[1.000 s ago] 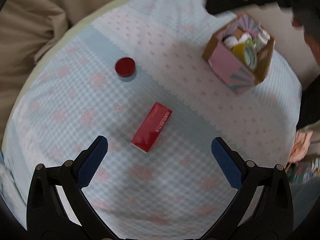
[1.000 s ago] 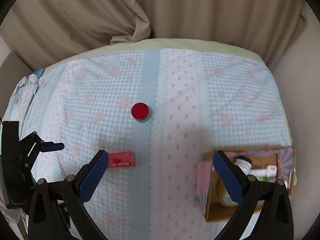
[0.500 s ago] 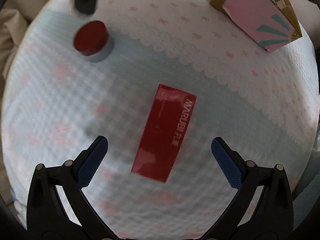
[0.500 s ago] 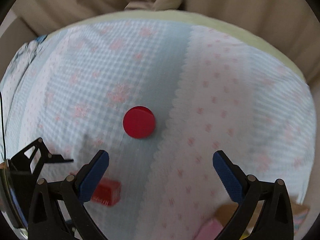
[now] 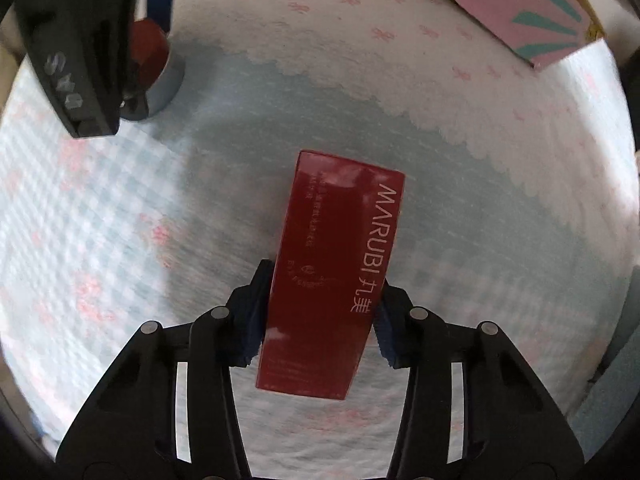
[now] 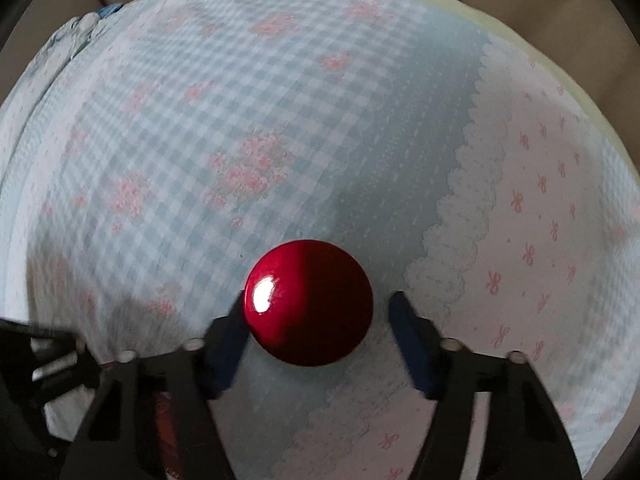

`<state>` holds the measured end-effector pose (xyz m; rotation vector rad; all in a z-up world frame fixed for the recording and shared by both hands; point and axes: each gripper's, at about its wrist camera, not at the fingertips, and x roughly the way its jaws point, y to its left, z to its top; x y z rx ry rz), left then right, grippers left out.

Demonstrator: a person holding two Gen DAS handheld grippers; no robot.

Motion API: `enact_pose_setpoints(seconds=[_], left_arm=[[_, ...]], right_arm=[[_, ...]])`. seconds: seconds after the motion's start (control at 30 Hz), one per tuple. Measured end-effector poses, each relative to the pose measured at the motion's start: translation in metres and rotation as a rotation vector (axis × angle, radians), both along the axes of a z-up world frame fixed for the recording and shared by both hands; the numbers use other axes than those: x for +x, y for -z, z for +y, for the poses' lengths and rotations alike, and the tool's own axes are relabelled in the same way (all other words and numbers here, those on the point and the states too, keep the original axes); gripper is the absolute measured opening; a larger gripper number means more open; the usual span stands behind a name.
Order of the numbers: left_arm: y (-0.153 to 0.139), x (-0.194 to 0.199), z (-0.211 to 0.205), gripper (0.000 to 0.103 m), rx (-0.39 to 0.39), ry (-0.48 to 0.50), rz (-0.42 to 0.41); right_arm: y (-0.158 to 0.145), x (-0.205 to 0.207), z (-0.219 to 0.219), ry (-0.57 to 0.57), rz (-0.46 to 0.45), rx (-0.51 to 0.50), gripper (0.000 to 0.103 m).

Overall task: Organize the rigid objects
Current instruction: 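Grasp the red MARUBI box with the left gripper while the right grasps the red-capped tin, then carry the red MARUBI box and red-capped tin over the cardboard box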

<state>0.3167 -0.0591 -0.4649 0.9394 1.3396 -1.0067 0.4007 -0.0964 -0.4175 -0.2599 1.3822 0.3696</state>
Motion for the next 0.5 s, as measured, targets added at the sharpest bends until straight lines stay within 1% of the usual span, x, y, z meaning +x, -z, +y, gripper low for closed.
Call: enact_pose_setpoints(seconds=[0.03,0.17,0.27,0.43,0.5], left_arm=[[0.000,-0.002,-0.001,0.041,0.004,0.006,-0.007],[-0.002,-0.004,-0.001,0.041,-0.014,-0.019,-0.003],[-0.005,0.002,0.009,0.041,-0.023,-0.046,-0.008],[-0.018,0.004,0.022,0.041,-0.048,-0.088,-0.014],[-0.031,0.006,0.031,0.041,-0.066,-0.122,-0.022]], right_arm=[[0.000,0.000,0.002,-0.001,0.007,0.012,0.050],[-0.003,-0.004,0.009,-0.014,-0.018,-0.025,0.050],[-0.006,-0.007,0.009,-0.002,-0.021,-0.024,0.050],[-0.024,-0.017,0.009,0.046,-0.028,-0.006,0.050],[-0.035,-0.019,0.004,0.070,-0.034,0.006,0.050]])
